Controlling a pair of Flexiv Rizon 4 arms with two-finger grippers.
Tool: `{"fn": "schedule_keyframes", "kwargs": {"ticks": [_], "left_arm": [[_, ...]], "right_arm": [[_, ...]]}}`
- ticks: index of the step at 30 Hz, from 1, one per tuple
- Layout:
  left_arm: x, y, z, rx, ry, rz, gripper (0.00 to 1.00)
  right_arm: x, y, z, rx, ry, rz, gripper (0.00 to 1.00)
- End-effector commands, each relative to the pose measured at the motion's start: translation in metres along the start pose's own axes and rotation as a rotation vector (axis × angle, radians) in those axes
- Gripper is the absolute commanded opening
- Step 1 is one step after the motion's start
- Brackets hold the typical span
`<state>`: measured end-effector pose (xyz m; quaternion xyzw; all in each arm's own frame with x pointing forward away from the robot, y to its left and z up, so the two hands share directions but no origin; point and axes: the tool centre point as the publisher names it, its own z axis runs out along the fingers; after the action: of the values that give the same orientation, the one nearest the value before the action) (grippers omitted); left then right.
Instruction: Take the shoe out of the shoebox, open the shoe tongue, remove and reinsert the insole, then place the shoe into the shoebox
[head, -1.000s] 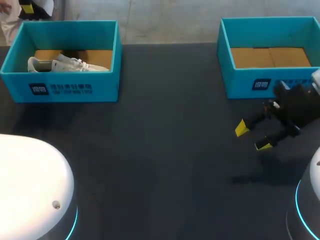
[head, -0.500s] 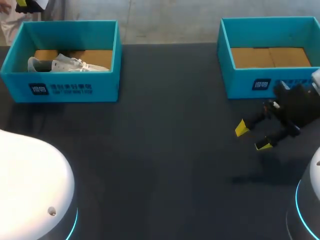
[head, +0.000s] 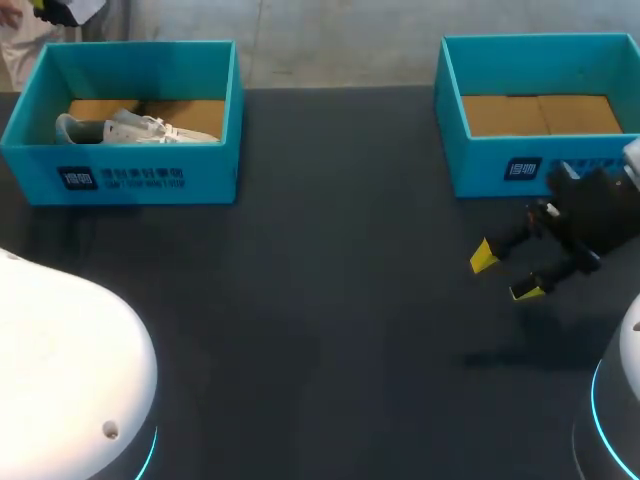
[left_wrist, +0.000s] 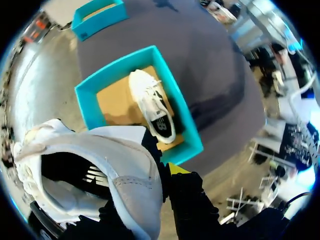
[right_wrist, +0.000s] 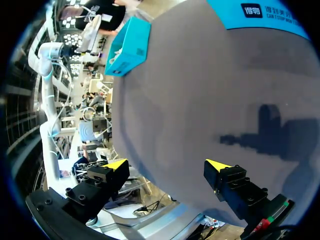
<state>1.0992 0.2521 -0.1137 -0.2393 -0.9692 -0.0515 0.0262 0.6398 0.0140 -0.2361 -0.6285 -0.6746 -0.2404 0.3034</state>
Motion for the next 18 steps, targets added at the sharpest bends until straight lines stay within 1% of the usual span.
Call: {"fn": "schedule_keyframes", "kwargs": {"ticks": [1, 6, 10, 11, 18], "left_arm": [[0.021, -0.009, 0.008, -0.114, -0.117, 0.239, 0.0], [0.034, -0.004, 0.012, -0.141, -0.197, 0.406, 0.0], [0.04, 0.005, 0.014, -0.107, -0.272, 0.53, 0.0], [0.041, 0.007, 0.013, -0.094, -0.271, 0.528, 0.0], [0.041, 0.007, 0.013, -0.094, -0.271, 0.528, 0.0]], "right_arm": [[0.0, -0.001, 0.001, -0.003, -0.003, 0.001, 1.0], [0.0, -0.001, 0.001, -0.003, -0.003, 0.001, 1.0], [0.0, -0.001, 0.001, -0.003, -0.003, 0.001, 1.0], [0.0, -0.001, 0.001, -0.003, -0.003, 0.001, 1.0], [0.0, -0.001, 0.001, -0.003, -0.003, 0.001, 1.0]]}}
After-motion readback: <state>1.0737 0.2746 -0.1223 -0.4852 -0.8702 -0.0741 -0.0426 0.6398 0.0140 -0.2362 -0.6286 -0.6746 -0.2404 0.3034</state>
